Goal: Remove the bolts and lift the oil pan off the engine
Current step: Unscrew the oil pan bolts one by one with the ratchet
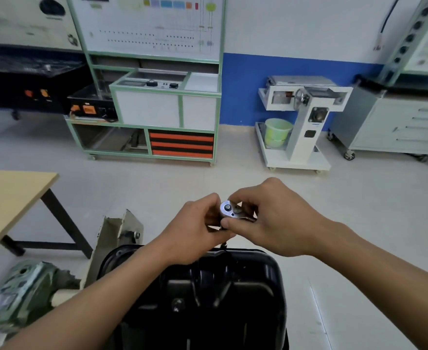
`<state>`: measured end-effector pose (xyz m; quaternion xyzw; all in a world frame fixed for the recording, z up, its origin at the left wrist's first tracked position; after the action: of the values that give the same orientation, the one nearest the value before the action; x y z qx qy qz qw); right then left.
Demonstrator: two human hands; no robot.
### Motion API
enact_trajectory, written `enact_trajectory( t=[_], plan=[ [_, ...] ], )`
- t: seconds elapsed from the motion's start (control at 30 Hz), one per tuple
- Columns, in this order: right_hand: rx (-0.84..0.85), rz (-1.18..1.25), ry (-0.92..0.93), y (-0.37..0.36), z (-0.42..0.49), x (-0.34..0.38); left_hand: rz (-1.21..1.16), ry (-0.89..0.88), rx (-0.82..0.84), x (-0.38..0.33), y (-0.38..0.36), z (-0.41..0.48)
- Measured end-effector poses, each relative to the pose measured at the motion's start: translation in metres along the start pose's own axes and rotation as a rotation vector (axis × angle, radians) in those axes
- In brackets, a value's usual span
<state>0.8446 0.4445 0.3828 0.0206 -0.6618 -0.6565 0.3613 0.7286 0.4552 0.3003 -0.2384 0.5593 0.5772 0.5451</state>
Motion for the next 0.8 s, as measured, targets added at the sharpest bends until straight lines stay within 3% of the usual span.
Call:
enact_trajectory(
  t=[0.17, 0.37, 0.5, 0.63, 0.8],
  plan=[
    [0.009, -0.073, -0.057, 0.004, -0.005, -0.001, 0.095, 0.006, 0.044, -0.009, -0.007, 0.002],
    [-0.069, -0.103, -0.222, -0.005, -0.009, -0.002, 0.191, -0.027, -0.042, -0.010, -0.009, -0.002],
    [-0.040, -0.137, -0.269, -0.004, -0.007, 0.003, 0.125, -0.022, -0.069, -0.008, -0.007, -0.005],
    [0.058, -0.325, -0.211, -0.001, -0.001, 0.018, 0.064, -0.037, 0.006, -0.010, -0.010, -0.006],
    [0.212, -0.548, 0.009, -0.003, 0.002, 0.037, 0.106, -0.020, 0.016, -0.011, -0.011, -0.008]
  ],
)
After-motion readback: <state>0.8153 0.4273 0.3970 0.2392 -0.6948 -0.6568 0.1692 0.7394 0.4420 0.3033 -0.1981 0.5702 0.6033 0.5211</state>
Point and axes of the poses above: each hand's wrist, its own z-axis towards the middle knuckle, its own y-axis out of the back of the hand, x = y × z, the point moved 8 cm from there along z, towards the middle knuckle, and after that the axes turned 5 degrees about -y, right-handed, at the moved point
